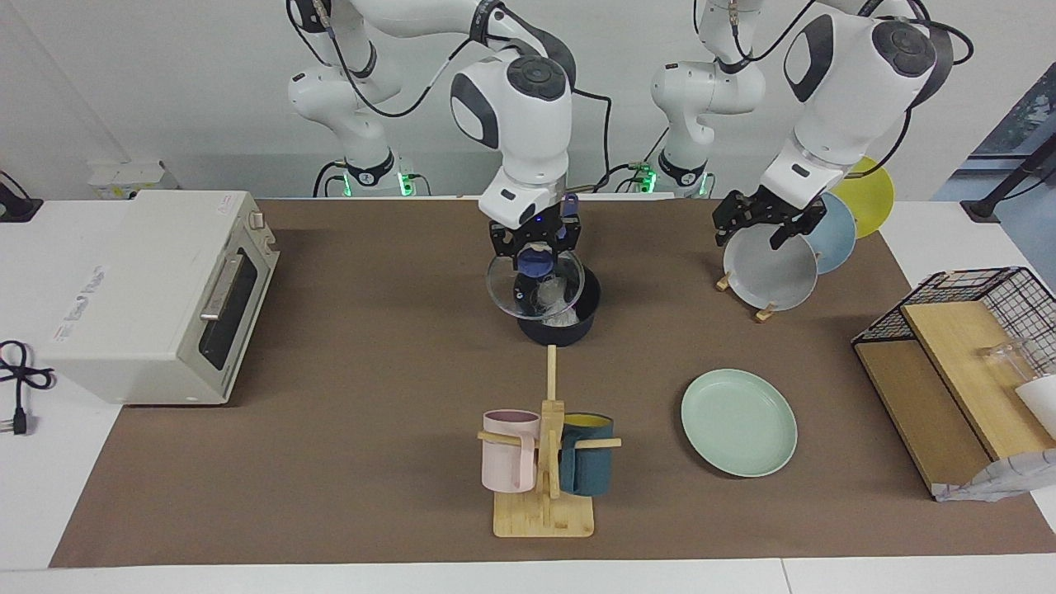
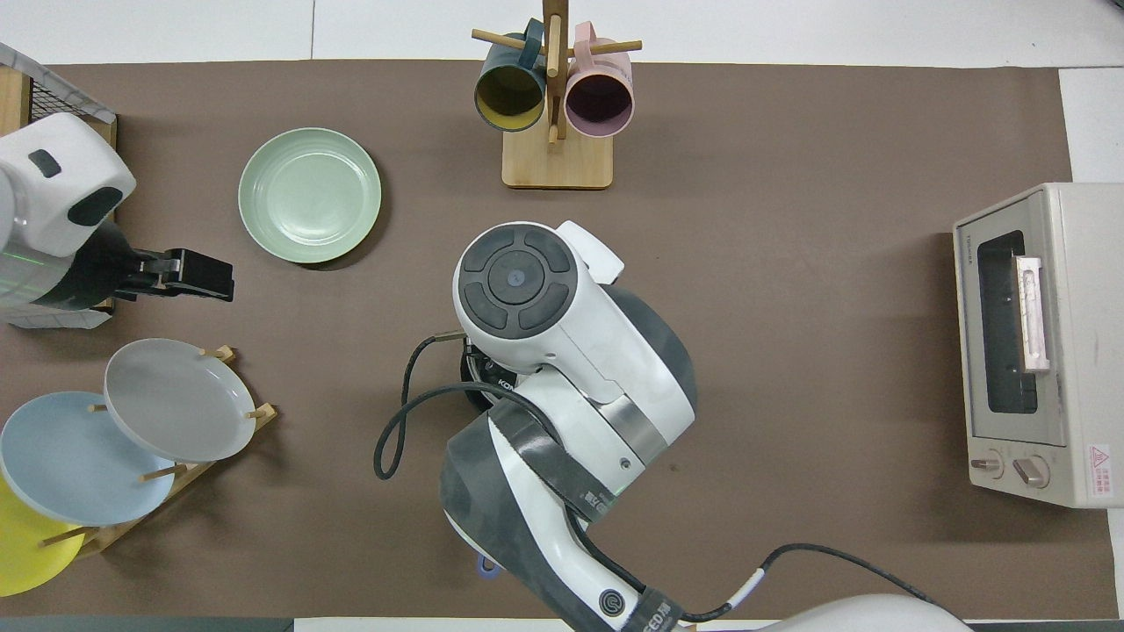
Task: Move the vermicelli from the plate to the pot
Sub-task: 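Lower the glass lid onto the black pot with the right gripper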
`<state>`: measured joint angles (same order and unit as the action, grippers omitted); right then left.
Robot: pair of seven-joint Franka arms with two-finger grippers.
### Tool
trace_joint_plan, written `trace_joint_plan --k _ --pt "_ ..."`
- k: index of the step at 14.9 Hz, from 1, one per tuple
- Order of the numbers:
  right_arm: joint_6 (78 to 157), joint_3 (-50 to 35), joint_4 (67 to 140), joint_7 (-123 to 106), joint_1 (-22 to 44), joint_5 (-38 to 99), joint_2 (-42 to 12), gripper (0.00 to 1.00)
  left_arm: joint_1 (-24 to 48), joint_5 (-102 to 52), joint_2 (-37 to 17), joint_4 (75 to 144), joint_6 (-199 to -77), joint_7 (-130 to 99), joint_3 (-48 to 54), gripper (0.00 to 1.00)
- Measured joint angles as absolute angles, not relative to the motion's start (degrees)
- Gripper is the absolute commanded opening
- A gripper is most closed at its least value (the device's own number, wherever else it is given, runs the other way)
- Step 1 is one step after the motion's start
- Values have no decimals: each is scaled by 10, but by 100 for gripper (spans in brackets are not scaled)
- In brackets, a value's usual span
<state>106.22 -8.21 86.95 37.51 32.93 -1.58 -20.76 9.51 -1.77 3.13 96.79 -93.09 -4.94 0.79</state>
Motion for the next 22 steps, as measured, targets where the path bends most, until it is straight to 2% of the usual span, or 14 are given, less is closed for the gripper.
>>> trace_joint_plan --k 5,12,15,16,18,19,22 --pt "1072 -82 888 387 346 -31 -223 0 86 -11 31 932 -878 -51 7 100" --pt "1092 -82 907 404 355 -34 -223 0 80 -11 41 973 -880 -51 11 100" --pt "1107 -82 917 410 358 -34 -220 0 50 -11 41 969 -881 -51 42 100" --pt "1111 -82 921 410 358 -34 -218 11 46 -11 41 962 -876 -51 48 100" --pt "1120 -82 929 410 358 -35 -214 23 46 -11 39 935 -849 -51 50 100" --pt "1123 -82 932 410 358 -35 -212 36 46 -11 38 924 -837 -51 50 100" --pt "1127 -82 936 410 358 -35 -210 58 45 -11 38 916 -829 -51 50 100"
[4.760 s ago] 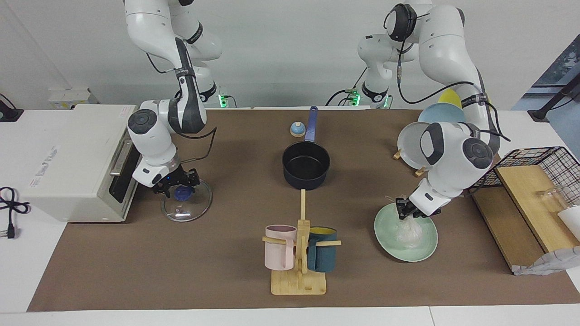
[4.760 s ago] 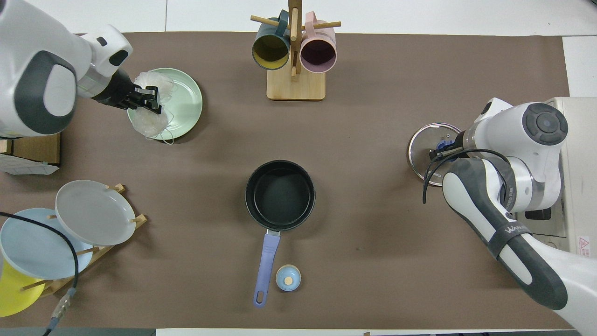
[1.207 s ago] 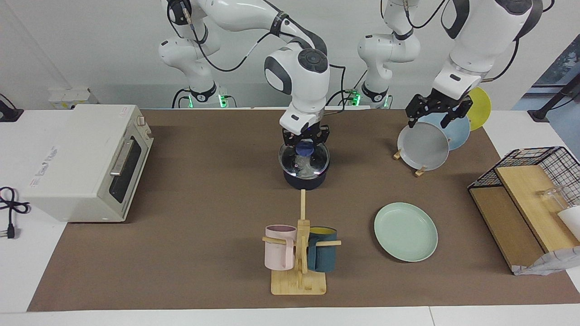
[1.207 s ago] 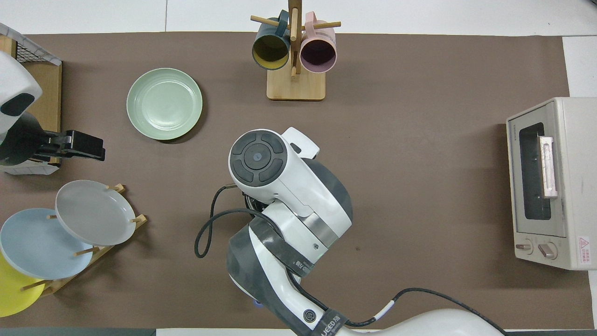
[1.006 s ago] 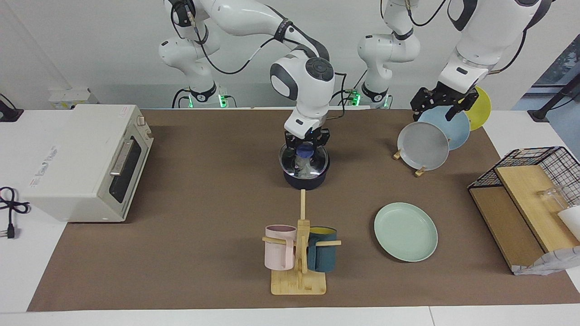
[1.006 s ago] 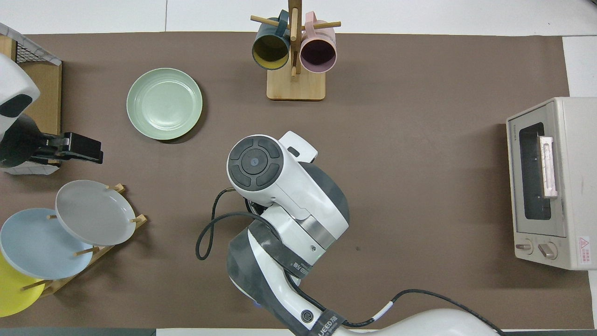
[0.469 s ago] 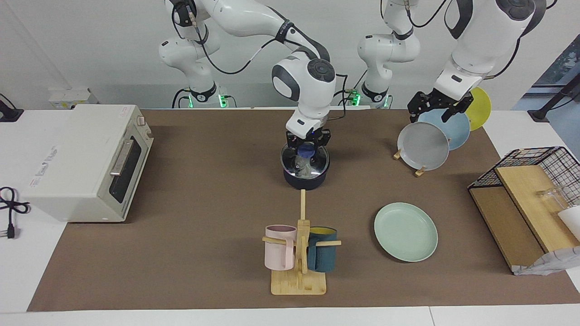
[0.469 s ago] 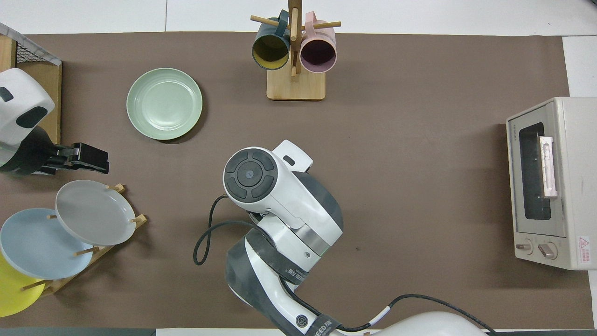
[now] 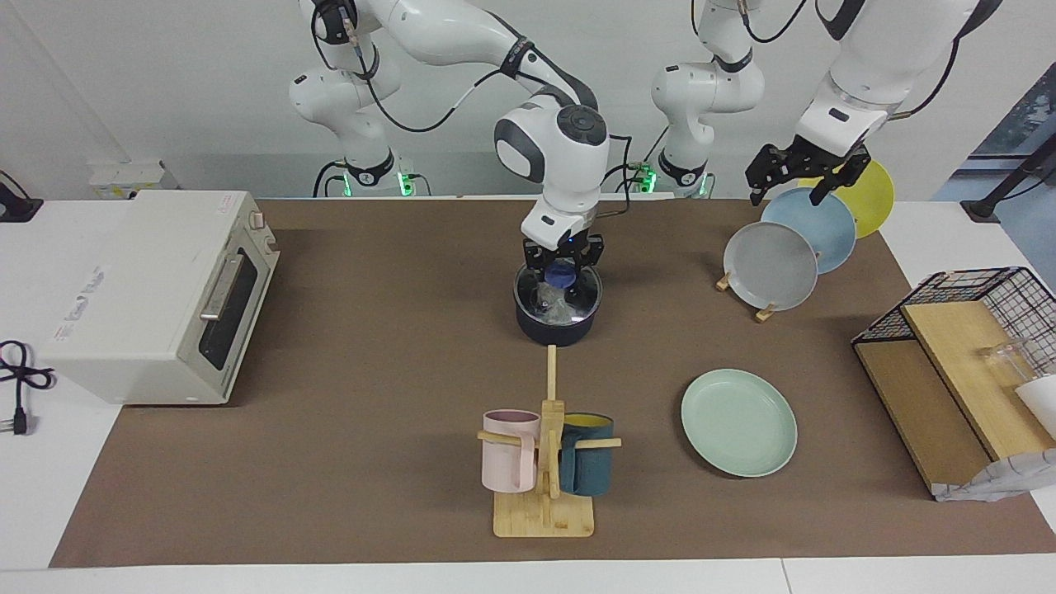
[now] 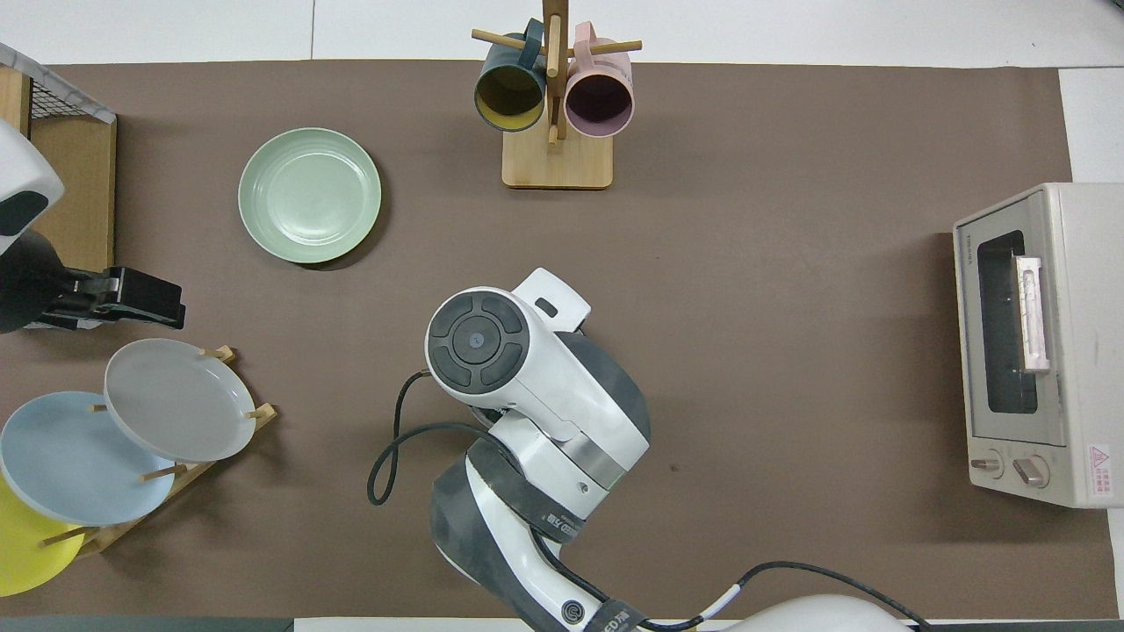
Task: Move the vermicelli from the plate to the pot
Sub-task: 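Lower the glass lid onto the black pot with the right gripper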
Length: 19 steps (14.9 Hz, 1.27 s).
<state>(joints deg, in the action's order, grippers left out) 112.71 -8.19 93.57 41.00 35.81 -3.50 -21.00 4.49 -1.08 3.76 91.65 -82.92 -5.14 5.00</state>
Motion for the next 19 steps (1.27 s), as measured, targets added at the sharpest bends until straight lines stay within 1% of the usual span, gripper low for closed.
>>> trace_joint_plan --k 1,3,4,6,10,16,18,19 --pt "1127 -82 936 410 358 -35 -210 68 43 -11 36 917 -829 -51 50 100" --pt "1128 -82 937 410 358 -36 -210 74 39 -11 34 917 -829 -51 50 100" --pt "1128 -82 937 410 358 -37 -209 81 37 -11 33 916 -829 -51 51 100" --pt "1128 -82 939 410 358 -52 -209 100 32 -11 33 916 -829 -51 53 100" --pt "1145 -81 939 410 358 -60 -209 100 10 -11 32 916 -829 -51 74 100" --pt "1159 -72 929 410 350 -81 -202 100 11 -11 32 916 -829 -51 75 100" --pt "1148 -71 913 406 328 -90 -190 100 12 -11 32 916 -829 -52 72 100" --pt "1128 -71 901 391 309 -90 -182 100 12 -11 32 916 -829 -52 70 100"
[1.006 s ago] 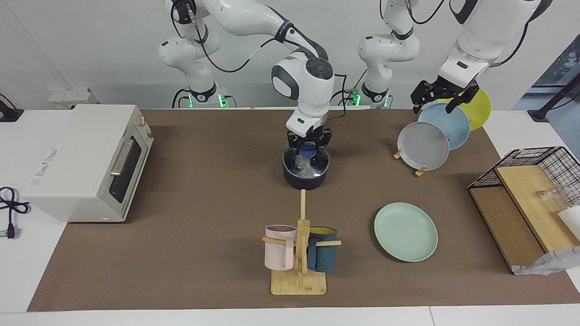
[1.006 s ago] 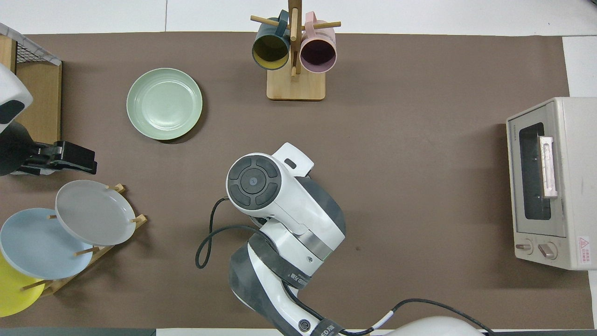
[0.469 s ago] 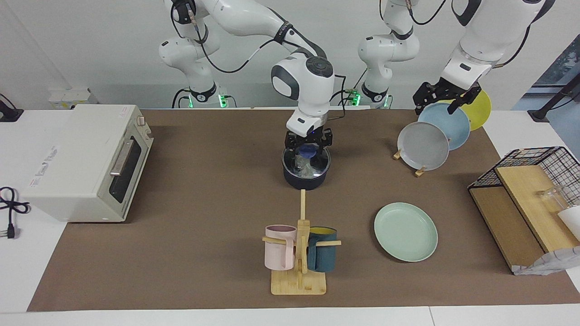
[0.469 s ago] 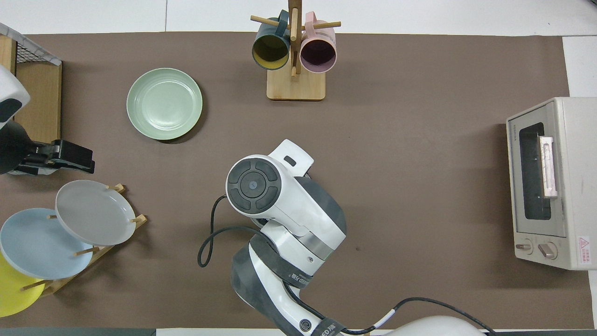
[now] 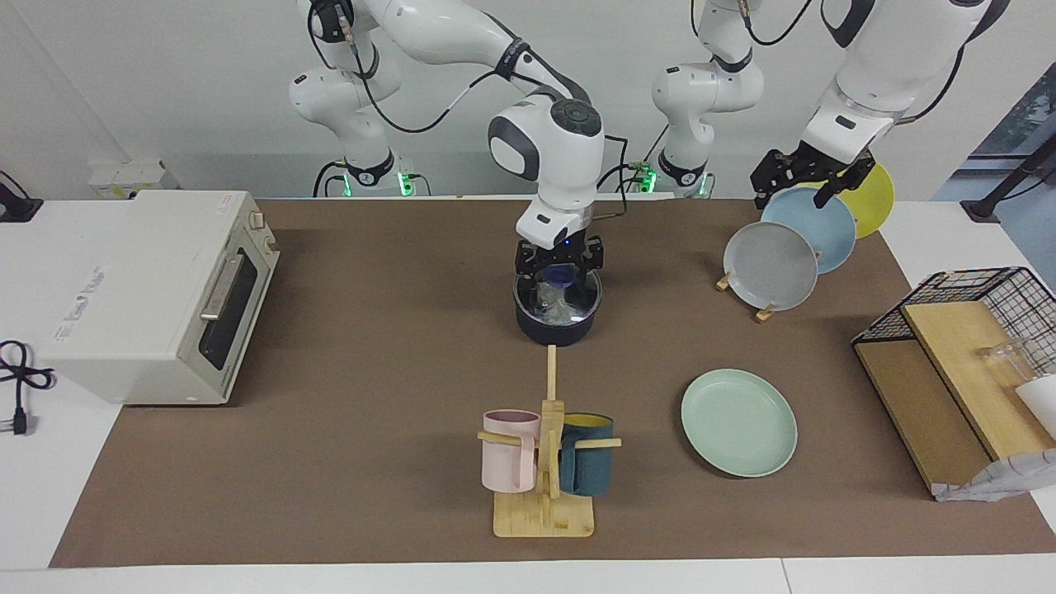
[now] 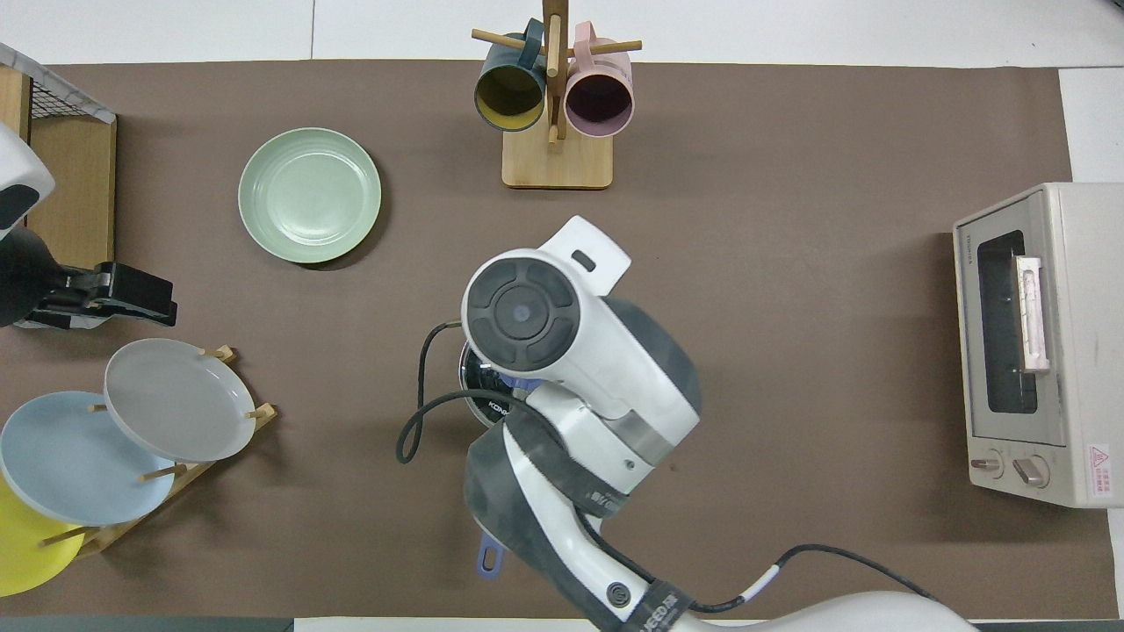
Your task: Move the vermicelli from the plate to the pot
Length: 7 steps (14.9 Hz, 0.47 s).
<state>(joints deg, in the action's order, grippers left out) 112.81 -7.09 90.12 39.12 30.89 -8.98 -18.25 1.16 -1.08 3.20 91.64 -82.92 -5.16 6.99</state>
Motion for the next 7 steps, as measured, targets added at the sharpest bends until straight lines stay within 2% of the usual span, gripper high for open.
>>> trace_joint_plan --k 5,7 --pt "949 -70 820 263 196 -72 -137 100 12 -11 32 914 -831 -53 69 100" --pt "887 -69 804 205 143 -52 -103 100 12 -11 32 913 -831 -53 68 100"
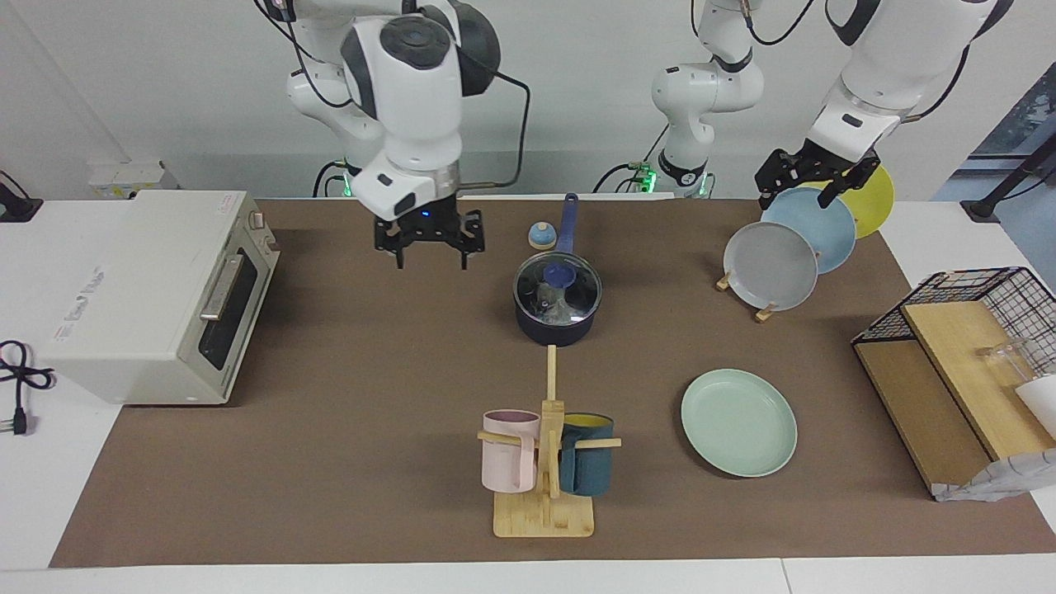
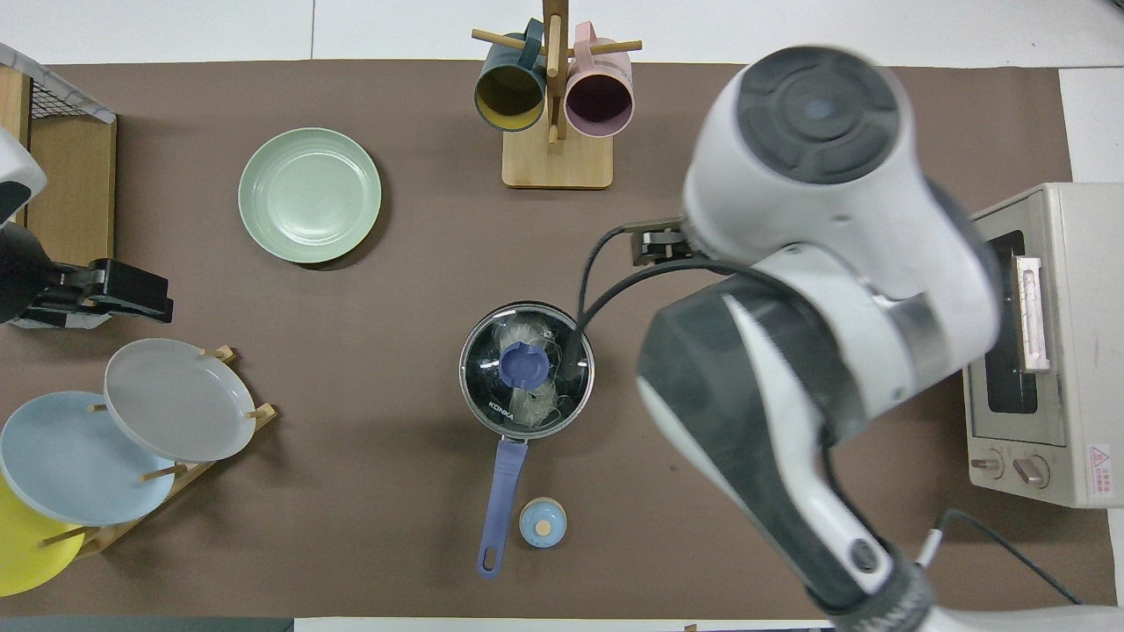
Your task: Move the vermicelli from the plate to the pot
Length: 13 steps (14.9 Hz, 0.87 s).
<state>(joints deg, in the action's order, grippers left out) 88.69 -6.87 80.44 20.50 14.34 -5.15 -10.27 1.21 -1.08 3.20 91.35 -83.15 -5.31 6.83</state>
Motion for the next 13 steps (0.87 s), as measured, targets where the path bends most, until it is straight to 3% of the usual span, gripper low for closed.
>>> trace_joint_plan --k 4,8,13 --pt "828 -58 829 131 80 -47 -31 100 12 -11 32 913 -832 -53 65 100" --pt "827 -50 857 91 37 -45 -26 100 12 -11 32 913 -832 -53 63 100" --pt "825 -40 865 73 35 -45 -21 100 12 -11 32 914 -832 -53 63 100"
